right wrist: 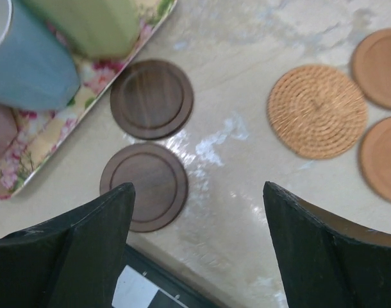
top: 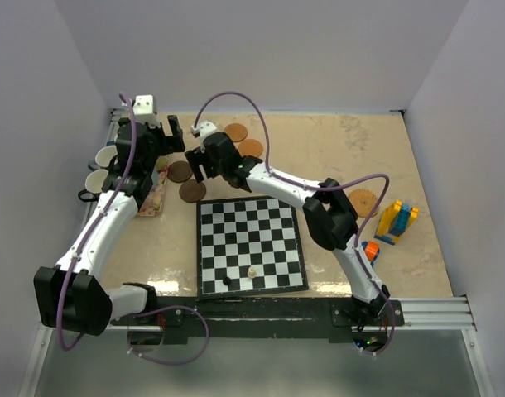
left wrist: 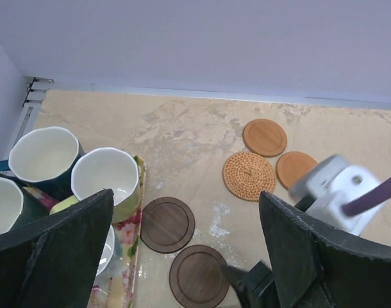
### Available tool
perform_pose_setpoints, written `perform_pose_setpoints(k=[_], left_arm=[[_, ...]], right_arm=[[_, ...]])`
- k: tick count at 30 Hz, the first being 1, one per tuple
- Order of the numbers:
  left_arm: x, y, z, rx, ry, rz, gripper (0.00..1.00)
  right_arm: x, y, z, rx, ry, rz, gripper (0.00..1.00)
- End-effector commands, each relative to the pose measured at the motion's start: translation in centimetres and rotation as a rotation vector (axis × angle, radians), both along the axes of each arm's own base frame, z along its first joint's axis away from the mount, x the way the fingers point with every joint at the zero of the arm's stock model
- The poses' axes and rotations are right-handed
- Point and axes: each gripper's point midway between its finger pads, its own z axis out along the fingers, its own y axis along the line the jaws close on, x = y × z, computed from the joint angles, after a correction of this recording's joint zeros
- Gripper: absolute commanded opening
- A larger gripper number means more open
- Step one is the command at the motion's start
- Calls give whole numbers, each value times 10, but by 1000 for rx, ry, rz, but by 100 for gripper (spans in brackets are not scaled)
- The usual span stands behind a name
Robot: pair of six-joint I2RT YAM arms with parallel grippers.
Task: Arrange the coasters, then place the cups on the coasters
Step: Move the coaster to the center of the board.
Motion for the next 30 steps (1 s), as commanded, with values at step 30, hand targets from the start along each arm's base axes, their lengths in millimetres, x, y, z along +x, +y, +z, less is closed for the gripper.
perform_pose_setpoints(k=[30], left_arm=[[-10, 24, 27, -29, -100, 118, 100]], right_arm=[[-40, 71, -85, -175, -29, 195, 95]])
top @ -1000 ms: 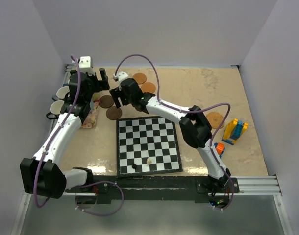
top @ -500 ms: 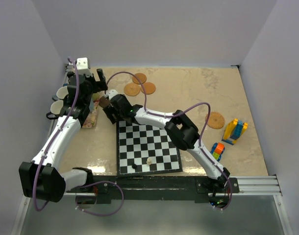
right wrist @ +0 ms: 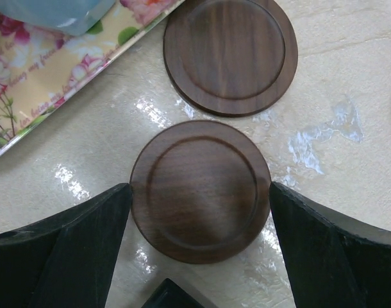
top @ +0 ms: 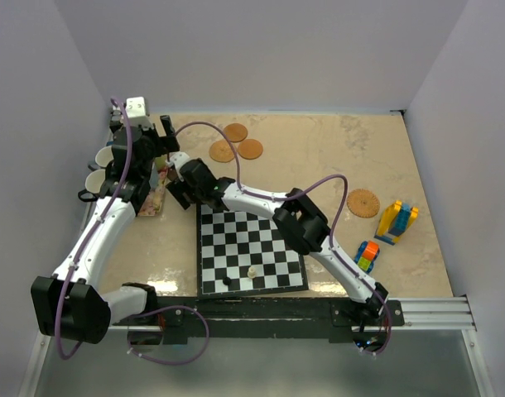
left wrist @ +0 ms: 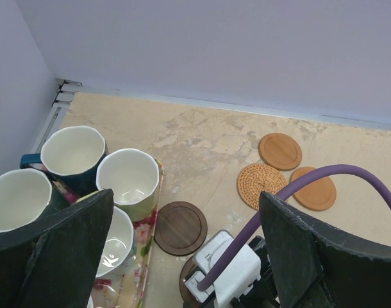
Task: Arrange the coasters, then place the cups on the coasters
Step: Move the coaster to the center of the board.
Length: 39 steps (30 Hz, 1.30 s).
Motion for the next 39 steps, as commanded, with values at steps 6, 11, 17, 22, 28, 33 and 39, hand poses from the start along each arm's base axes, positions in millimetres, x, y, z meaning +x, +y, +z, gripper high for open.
perform_pose_setpoints(k=[6, 11, 17, 22, 28, 33, 39], left_arm=[[0, 5, 18, -21, -62, 17, 100], [0, 6, 18, -19, -64, 20, 100], [-1, 6, 19, -18, -65, 23, 100], [0, 6, 18, -19, -62, 23, 100], [0, 6, 18, -19, -62, 23, 100], [0, 5, 17, -20, -61, 20, 100], [1, 5, 15, -23, -57, 18, 100]], right_arm=[[-2, -1, -7, -46, 13, 4, 93], [-5, -20, -21, -73, 34, -54, 91], [5, -49, -22, -34, 83, -146, 87], [14, -75, -24, -44, 95, -194, 86], [19, -104, -28, -58, 118, -241, 85], [15, -129, -36, -74, 146, -272, 84], [6, -158, -46, -102, 175, -321, 83]])
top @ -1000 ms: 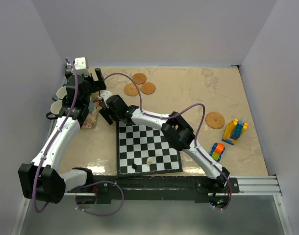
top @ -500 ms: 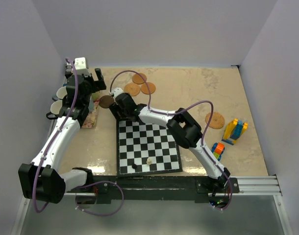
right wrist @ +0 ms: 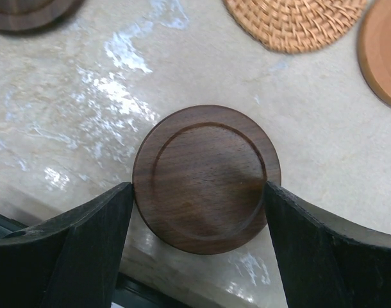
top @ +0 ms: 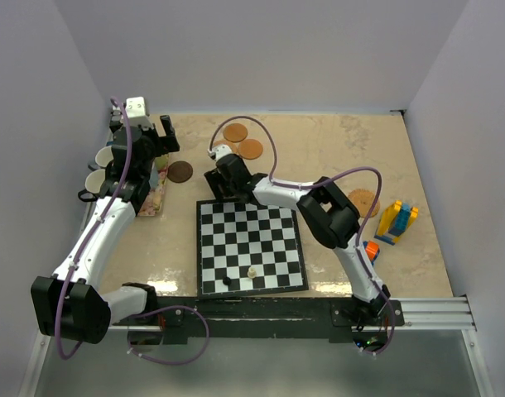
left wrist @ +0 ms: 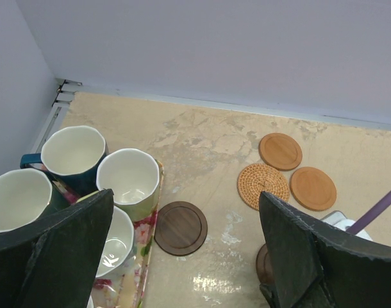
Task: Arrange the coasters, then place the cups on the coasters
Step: Move the coaster to the center of the board.
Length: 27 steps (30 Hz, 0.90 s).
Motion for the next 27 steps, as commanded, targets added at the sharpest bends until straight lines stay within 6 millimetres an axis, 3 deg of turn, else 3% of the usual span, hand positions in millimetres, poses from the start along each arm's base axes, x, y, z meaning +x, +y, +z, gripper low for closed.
perform_pose_setpoints(k=[1, 11, 20, 27], left_arm=[[1, 4, 16, -22, -58, 16, 100], [1, 4, 15, -25, -57, 17, 100], [1, 4, 15, -25, -58, 17, 100], [2, 3, 12, -26, -51, 12, 100]], right_arm=[[-19, -48, -38, -96, 121, -94, 83], [-16, -106, -50, -98, 155, -240, 80], [-4, -141, -44, -96, 142, -333, 80], [16, -152, -36, -69, 127, -352, 80]])
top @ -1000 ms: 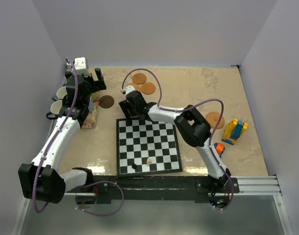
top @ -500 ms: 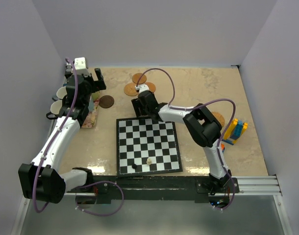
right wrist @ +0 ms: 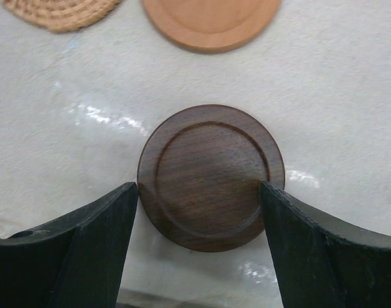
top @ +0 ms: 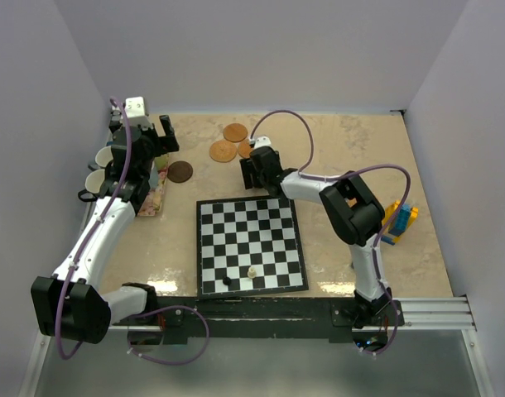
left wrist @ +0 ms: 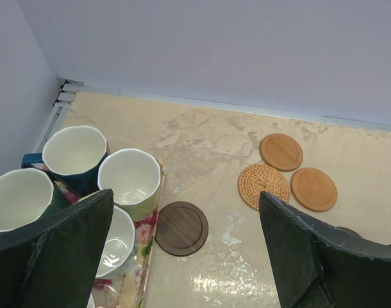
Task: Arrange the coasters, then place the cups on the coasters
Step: Move the coaster to the center of the board.
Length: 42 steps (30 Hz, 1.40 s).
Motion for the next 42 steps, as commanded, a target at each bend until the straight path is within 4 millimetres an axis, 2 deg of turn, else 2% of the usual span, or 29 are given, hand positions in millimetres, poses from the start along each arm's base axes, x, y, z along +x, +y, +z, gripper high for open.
perform_pose_setpoints(k=[1, 12, 19, 42], left_arm=[[2, 2, 12, -25, -51, 9, 100], [3, 1, 10, -28, -45, 5, 100], [3, 0, 10, -28, -46, 3, 100], [4, 0, 7, -29, -40, 3, 100]], right_arm=[[-9, -44, -35, -100, 119, -78, 80], [7, -41, -39, -102, 105, -77, 80], [15, -50, -42, -121, 99, -108, 80], [35, -56, -48, -159, 69, -151, 81]])
